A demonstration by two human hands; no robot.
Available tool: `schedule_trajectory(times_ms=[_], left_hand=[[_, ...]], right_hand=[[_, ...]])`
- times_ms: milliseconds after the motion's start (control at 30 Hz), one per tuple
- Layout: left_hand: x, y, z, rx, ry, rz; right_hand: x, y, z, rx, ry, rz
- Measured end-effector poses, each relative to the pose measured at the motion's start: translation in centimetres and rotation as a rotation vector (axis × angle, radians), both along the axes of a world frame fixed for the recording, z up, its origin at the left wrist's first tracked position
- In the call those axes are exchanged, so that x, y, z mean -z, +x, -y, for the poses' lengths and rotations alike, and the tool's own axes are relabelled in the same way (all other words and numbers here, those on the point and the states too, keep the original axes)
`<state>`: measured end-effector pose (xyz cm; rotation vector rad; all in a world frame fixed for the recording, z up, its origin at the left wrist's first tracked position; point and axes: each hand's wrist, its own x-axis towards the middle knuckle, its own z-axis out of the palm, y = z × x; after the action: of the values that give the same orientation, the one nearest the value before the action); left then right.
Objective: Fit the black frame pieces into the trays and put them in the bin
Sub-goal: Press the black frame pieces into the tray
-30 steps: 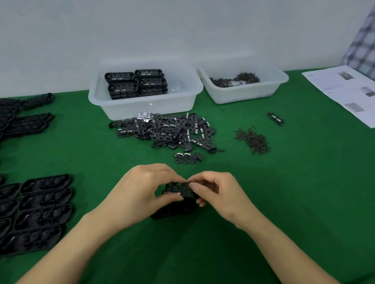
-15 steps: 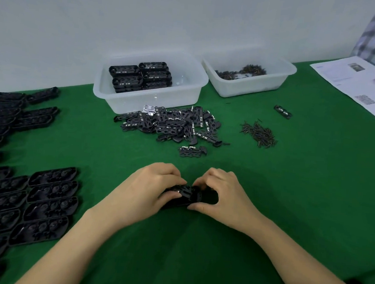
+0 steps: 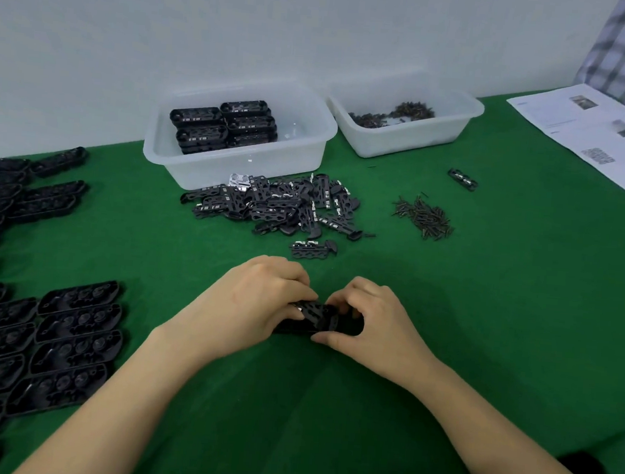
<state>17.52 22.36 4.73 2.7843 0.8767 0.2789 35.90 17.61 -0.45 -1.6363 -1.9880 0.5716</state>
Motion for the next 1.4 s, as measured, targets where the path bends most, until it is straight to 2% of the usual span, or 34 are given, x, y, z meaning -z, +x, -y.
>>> schedule_trajectory(times_ms=[333, 533, 933, 1133, 1233, 1400], left_hand=[[-0.6, 1.1, -0.1, 0.081, 0.145, -0.103], [-0.3, 1.8, -1.0, 0.108, 0.083, -0.146], [3.4, -1.1, 1.5, -0.224, -0.064, 0.283], [4.6, -3.0, 2.5, -0.331, 0.121, 0.336], [5.3, -3.4, 3.1, -0.284, 0.268, 0.285], [5.2, -3.0, 3.2, -0.287, 0.265, 0.340]], right_hand=[[-0.2, -0.2, 0.0, -0.023, 0.023, 0.046], [-0.1, -0.3, -0.1, -0.034, 0.038, 0.069], [0.1, -0.3, -0.1, -0.051, 0.059, 0.069], [0.2, -0.2, -0.1, -0.060, 0.049, 0.087], [0.3, -0.1, -0.2, -0.062, 0.048, 0.087], [0.5, -0.1, -0.2, -0.067, 0.057, 0.086]])
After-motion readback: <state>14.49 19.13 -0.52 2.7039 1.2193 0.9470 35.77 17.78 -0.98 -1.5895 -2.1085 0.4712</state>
